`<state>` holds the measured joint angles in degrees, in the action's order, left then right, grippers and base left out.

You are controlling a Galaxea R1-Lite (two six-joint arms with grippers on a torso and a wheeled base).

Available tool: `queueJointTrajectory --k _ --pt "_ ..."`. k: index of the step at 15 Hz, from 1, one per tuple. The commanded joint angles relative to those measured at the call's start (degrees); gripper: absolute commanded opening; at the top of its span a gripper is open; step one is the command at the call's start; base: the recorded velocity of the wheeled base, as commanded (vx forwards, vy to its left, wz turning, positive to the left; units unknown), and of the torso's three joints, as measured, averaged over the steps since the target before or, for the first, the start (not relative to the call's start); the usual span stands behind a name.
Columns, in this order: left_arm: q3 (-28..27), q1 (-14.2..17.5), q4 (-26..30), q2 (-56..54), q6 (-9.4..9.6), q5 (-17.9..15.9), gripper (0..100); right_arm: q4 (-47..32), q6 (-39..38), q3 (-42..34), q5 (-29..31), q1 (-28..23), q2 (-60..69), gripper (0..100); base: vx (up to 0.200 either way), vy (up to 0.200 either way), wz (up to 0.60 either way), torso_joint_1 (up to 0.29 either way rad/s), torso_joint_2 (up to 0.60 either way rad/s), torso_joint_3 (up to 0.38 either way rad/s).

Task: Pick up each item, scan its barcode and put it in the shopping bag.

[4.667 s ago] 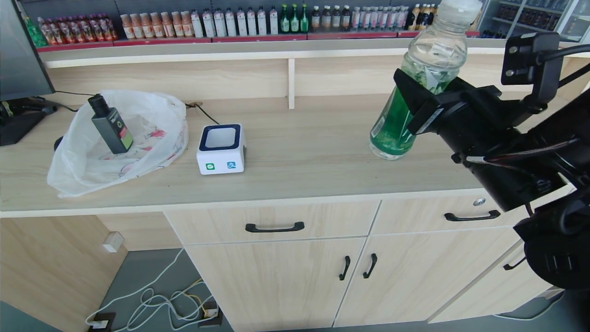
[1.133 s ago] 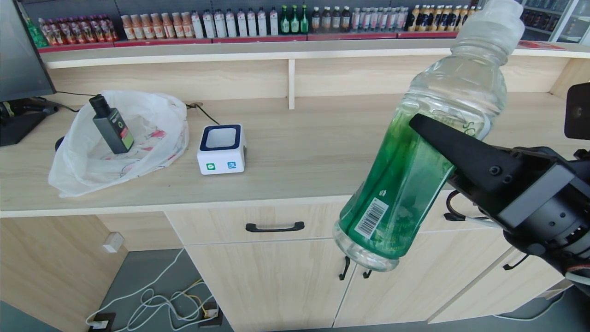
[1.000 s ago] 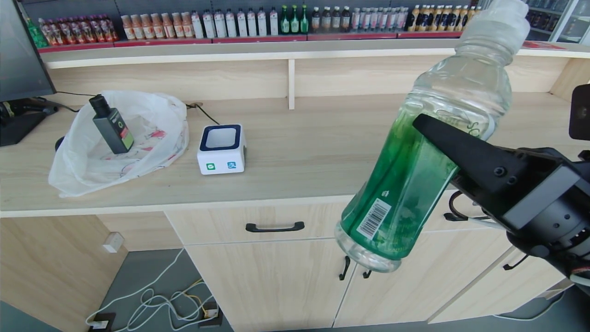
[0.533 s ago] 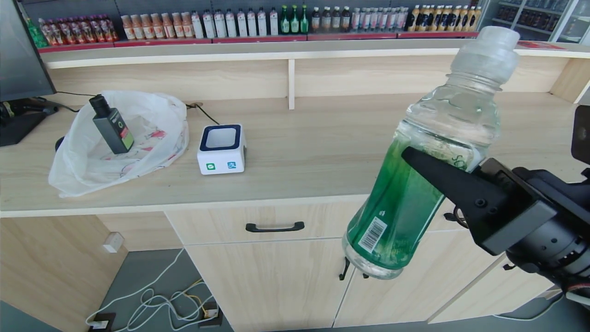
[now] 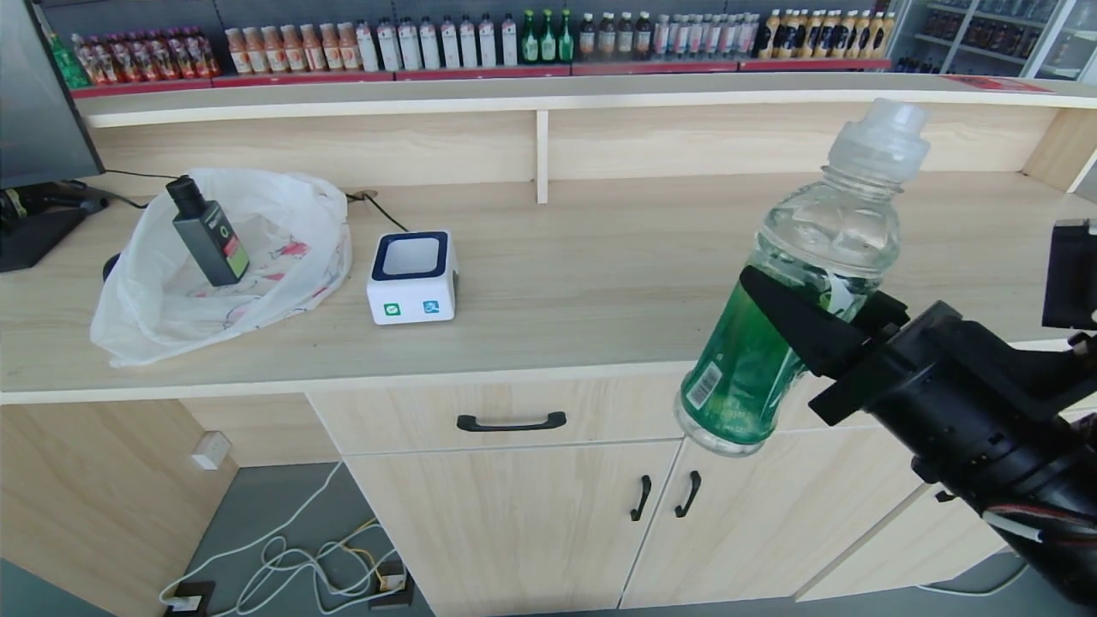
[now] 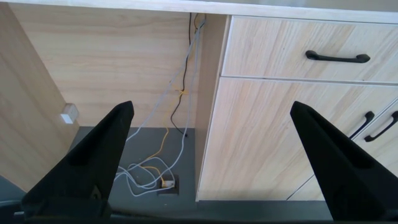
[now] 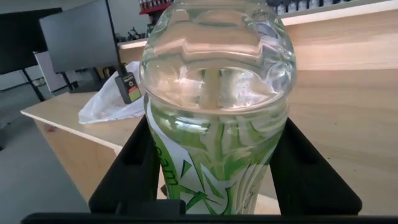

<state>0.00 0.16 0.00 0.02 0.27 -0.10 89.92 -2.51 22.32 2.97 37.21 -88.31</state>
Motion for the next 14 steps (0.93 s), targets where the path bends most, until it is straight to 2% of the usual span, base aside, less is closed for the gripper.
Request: queueJointTrajectory --k 1,4,7,8,11,14 --pt "0.0 0.0 0.0 0.0 0.08 0.0 100 0.1 1.9 -0.1 2.8 0.0 -1.3 0 0.000 0.000 0.00 0.000 0.00 0.000" --pt "0.0 0.0 0.0 0.0 0.08 0.0 100 -6.3 6.2 5.2 12.8 -0.2 -1.5 0 0.000 0.000 0.00 0.000 0.00 0.000" --pt "0.0 0.0 0.0 0.0 0.00 0.0 100 -7.5 10.0 13.5 21.3 -2.2 -4.5 0 0.000 0.000 0.00 0.000 0.00 0.000" --pt "0.0 0.0 0.0 0.0 -0.09 0.0 100 -7.3 11.2 15.6 22.8 -4.0 -5.2 0 0.000 0.000 0.00 0.000 0.00 0.000" --pt "0.0 0.0 0.0 0.0 -0.27 0.0 100 -6.9 14.0 19.5 23.1 -7.3 -6.0 0 0.000 0.200 0.00 0.001 -0.01 0.002" --pt "0.0 0.0 0.0 0.0 -0.27 0.0 100 -6.9 14.1 19.9 23.1 -7.6 -6.0 0 0.000 0.200 0.00 -0.007 0.00 -0.001"
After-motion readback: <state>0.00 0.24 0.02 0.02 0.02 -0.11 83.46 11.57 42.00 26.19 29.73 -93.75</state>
